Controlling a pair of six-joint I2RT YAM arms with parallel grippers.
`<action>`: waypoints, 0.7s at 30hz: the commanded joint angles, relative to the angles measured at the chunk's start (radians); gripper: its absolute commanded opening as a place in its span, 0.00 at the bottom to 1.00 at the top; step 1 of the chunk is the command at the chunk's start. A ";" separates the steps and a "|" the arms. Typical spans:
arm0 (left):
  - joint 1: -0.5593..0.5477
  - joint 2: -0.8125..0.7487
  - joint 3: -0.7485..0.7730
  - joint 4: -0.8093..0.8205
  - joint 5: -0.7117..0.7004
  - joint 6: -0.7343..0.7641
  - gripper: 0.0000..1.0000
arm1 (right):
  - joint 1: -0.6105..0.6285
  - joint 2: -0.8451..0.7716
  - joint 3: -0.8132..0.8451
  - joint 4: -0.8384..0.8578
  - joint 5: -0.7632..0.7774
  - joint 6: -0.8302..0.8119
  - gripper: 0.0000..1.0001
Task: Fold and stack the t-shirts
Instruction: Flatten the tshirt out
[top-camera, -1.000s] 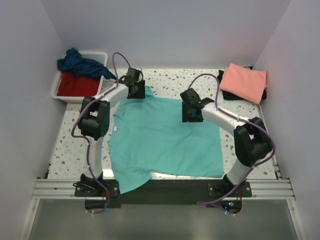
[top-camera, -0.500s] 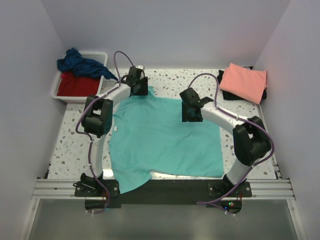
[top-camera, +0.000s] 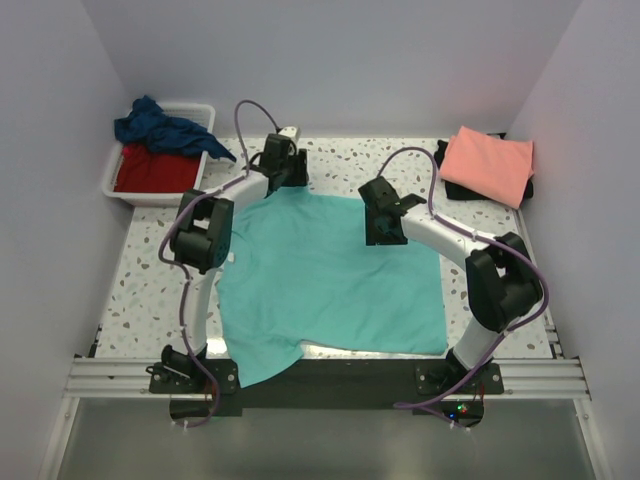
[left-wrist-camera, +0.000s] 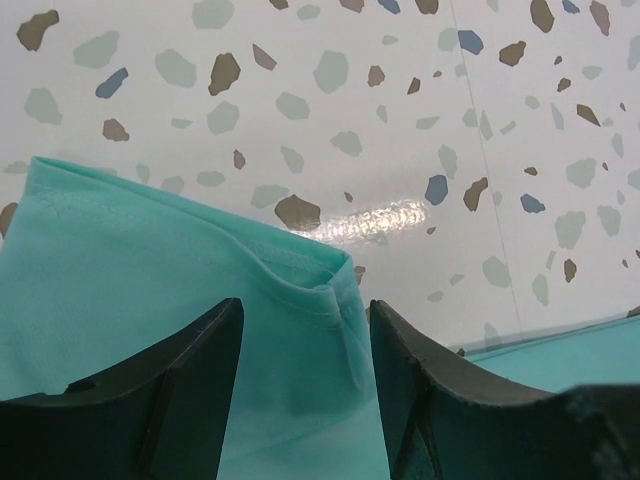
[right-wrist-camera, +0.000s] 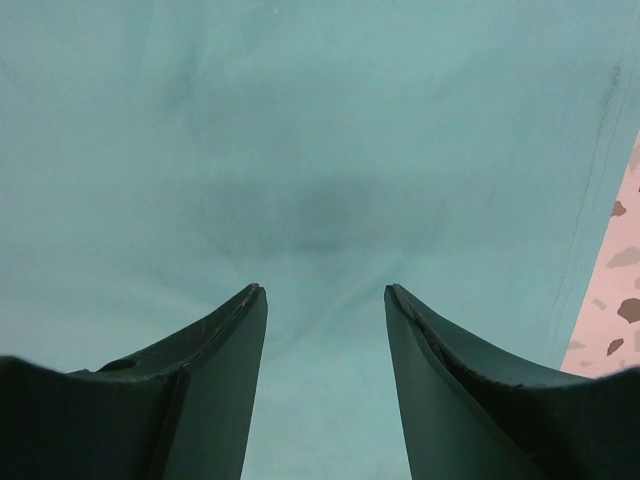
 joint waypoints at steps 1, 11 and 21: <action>0.001 -0.116 -0.049 0.074 -0.079 0.031 0.59 | 0.004 -0.070 0.005 -0.008 0.071 0.012 0.56; 0.000 -0.279 -0.148 -0.083 -0.194 0.051 0.59 | -0.083 -0.072 -0.056 0.037 0.065 0.019 0.59; -0.002 -0.336 -0.258 -0.256 -0.280 0.020 0.59 | -0.199 -0.040 -0.076 0.073 0.010 -0.022 0.60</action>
